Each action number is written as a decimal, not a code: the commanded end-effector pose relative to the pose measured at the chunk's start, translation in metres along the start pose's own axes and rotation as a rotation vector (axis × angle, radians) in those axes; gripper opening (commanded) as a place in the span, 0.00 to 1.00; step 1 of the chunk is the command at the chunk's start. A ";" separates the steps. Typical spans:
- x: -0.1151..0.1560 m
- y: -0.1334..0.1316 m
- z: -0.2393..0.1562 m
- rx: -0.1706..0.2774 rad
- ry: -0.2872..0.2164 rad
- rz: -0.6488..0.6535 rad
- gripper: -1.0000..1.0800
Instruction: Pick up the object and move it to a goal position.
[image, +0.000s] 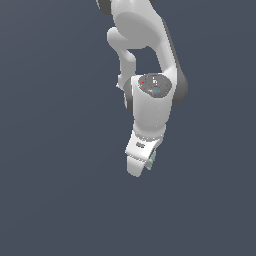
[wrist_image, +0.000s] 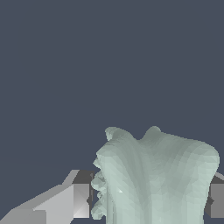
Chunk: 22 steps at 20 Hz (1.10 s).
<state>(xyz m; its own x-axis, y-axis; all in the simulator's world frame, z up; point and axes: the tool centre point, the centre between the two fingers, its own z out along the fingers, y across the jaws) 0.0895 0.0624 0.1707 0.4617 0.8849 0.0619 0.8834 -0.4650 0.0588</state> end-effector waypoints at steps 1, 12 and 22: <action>0.015 0.002 -0.041 -0.018 0.022 -0.050 0.00; 0.073 -0.005 -0.224 -0.092 0.121 -0.271 0.00; 0.094 -0.015 -0.315 -0.127 0.171 -0.377 0.00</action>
<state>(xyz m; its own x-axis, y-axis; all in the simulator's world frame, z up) 0.0945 0.1420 0.4804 0.0908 0.9806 0.1736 0.9653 -0.1296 0.2268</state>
